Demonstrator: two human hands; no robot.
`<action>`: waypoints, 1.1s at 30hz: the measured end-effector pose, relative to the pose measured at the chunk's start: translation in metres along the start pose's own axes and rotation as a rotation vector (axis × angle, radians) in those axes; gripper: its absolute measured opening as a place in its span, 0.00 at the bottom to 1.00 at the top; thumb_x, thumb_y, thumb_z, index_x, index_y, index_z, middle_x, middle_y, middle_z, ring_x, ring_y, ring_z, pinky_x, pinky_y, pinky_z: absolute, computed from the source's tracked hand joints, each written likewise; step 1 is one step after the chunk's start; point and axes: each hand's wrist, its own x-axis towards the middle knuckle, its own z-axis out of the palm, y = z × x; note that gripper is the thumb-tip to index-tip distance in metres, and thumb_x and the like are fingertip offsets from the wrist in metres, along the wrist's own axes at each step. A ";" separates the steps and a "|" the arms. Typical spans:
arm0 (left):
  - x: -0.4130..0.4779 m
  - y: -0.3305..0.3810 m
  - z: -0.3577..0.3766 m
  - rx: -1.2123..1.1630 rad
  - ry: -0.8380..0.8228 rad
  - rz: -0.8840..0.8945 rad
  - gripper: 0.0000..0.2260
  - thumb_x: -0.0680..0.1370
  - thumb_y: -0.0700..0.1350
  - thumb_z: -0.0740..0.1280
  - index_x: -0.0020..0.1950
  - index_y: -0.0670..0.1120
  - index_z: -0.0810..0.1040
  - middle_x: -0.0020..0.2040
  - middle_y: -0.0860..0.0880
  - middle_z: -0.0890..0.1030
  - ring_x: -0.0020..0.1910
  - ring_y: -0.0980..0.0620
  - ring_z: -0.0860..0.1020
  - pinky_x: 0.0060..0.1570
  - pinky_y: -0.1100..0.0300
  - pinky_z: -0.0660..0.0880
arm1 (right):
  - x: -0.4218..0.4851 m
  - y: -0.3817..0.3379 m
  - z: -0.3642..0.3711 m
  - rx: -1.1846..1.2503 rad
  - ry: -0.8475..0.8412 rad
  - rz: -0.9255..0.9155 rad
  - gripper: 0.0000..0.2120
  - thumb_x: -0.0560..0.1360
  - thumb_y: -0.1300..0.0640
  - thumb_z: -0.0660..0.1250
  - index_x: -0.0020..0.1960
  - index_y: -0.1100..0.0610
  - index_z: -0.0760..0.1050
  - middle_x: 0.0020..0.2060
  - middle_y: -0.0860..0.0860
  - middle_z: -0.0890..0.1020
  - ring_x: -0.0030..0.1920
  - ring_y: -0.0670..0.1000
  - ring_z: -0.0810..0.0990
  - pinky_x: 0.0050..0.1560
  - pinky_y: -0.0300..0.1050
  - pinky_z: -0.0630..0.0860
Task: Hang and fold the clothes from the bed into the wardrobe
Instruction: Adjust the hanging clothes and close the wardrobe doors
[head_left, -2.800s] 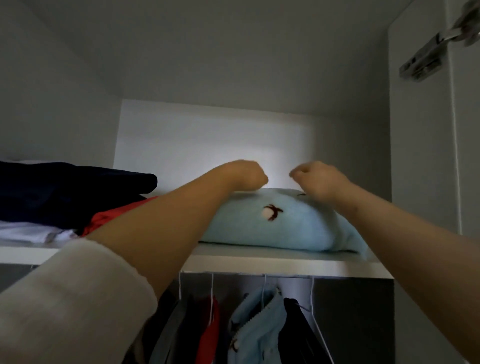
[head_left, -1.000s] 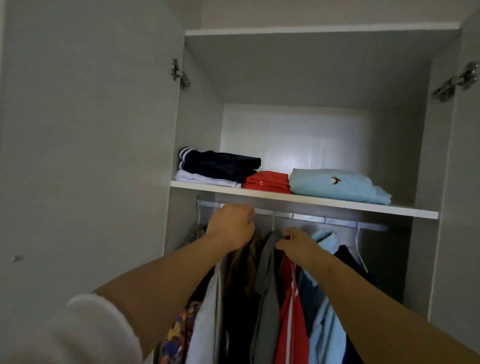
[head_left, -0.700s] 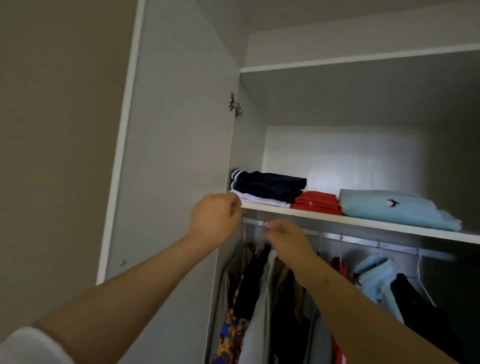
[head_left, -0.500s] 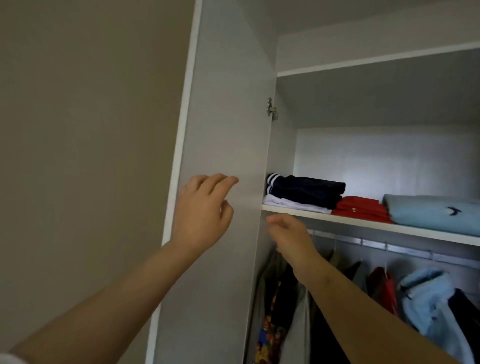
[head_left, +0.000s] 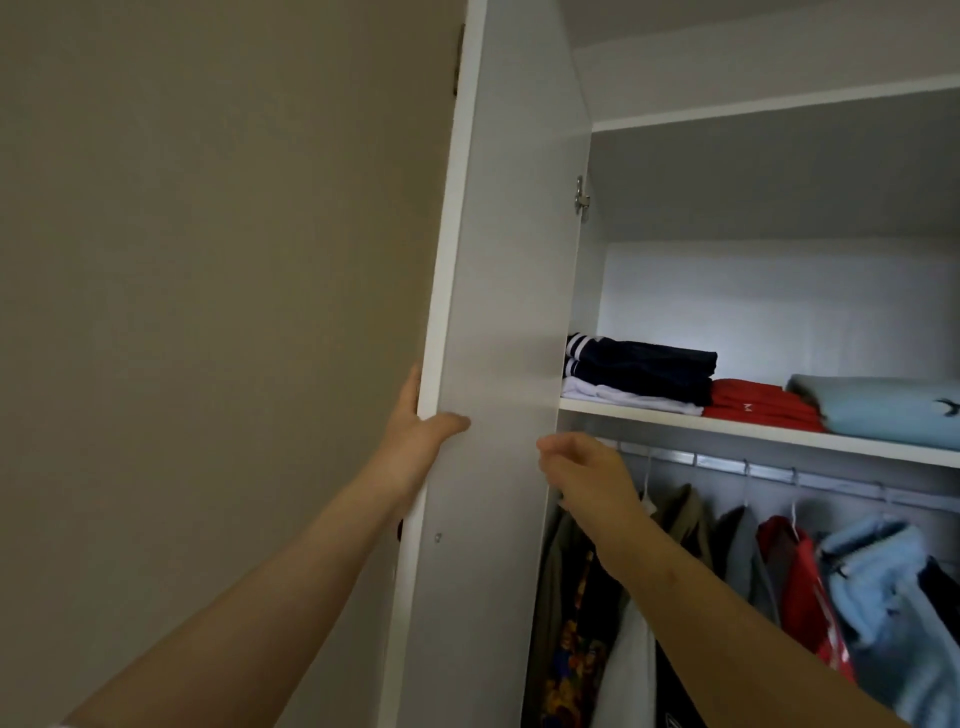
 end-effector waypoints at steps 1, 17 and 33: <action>0.000 0.001 0.001 -0.014 -0.022 -0.019 0.19 0.73 0.31 0.64 0.56 0.53 0.74 0.42 0.55 0.83 0.40 0.56 0.82 0.35 0.63 0.78 | -0.002 0.004 -0.003 0.002 0.010 0.018 0.09 0.77 0.61 0.62 0.43 0.48 0.74 0.39 0.47 0.76 0.37 0.44 0.73 0.31 0.31 0.71; -0.046 -0.009 0.116 0.109 -0.191 0.189 0.37 0.71 0.34 0.65 0.76 0.55 0.56 0.64 0.50 0.73 0.56 0.56 0.76 0.50 0.67 0.75 | -0.011 0.025 -0.108 -0.052 0.304 0.105 0.11 0.75 0.65 0.63 0.38 0.53 0.75 0.31 0.51 0.76 0.32 0.48 0.72 0.32 0.39 0.68; -0.043 -0.062 0.347 0.751 -0.138 0.236 0.41 0.76 0.48 0.63 0.68 0.54 0.28 0.76 0.40 0.38 0.75 0.37 0.41 0.71 0.40 0.51 | -0.025 0.078 -0.279 -0.270 0.499 0.203 0.10 0.76 0.64 0.62 0.37 0.54 0.75 0.32 0.51 0.76 0.37 0.51 0.74 0.41 0.43 0.70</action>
